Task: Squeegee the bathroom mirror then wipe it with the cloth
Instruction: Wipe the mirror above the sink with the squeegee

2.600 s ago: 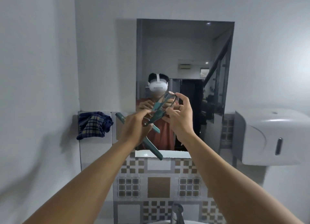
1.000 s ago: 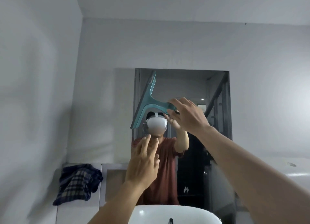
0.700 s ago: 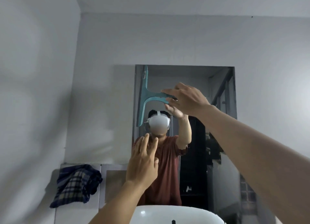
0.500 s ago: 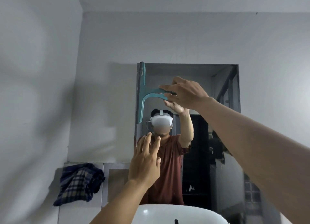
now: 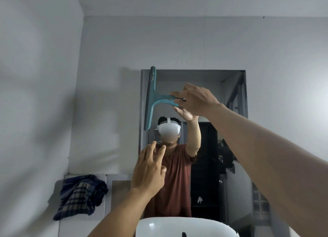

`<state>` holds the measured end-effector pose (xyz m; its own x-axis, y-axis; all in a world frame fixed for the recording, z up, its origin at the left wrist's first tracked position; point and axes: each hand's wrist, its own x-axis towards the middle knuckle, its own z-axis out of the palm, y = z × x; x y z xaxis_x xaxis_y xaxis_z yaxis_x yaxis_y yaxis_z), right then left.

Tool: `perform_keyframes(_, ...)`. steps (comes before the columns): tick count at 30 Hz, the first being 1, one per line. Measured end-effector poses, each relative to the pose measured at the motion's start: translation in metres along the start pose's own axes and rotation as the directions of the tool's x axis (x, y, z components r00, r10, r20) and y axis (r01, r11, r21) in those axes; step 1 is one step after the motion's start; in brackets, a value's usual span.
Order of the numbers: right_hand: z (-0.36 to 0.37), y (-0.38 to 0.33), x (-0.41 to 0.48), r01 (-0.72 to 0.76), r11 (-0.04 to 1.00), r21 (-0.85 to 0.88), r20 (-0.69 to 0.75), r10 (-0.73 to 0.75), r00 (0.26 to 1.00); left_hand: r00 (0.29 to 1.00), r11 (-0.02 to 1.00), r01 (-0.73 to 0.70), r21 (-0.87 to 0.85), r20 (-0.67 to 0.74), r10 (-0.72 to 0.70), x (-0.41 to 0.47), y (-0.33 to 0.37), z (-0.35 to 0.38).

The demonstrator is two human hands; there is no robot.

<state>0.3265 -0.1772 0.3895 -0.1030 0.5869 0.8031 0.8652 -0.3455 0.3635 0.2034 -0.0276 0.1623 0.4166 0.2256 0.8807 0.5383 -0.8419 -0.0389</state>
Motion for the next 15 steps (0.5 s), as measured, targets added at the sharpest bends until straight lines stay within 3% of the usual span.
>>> perform_keyframes(15,0.003,0.039,-0.056,-0.197,0.980,0.038,-0.030,0.198,0.980,0.997,0.999,-0.033,0.021,-0.075,0.034,0.020,-0.013,-0.029)
